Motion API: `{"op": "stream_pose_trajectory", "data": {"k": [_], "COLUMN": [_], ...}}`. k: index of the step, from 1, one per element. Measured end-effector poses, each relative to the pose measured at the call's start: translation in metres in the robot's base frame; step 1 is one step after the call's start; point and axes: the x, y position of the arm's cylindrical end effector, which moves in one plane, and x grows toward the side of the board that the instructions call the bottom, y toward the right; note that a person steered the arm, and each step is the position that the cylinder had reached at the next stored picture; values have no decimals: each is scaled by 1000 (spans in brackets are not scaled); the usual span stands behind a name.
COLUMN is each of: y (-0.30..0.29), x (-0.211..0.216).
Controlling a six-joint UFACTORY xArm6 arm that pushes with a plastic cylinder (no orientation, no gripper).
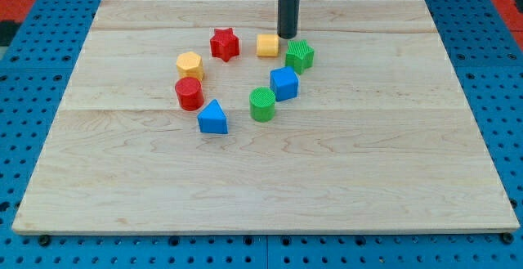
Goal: Slide the green star towards the bottom right
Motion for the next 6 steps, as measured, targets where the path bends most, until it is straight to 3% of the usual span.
{"op": "stream_pose_trajectory", "data": {"k": [3, 6], "y": [27, 41], "x": [71, 76]}}
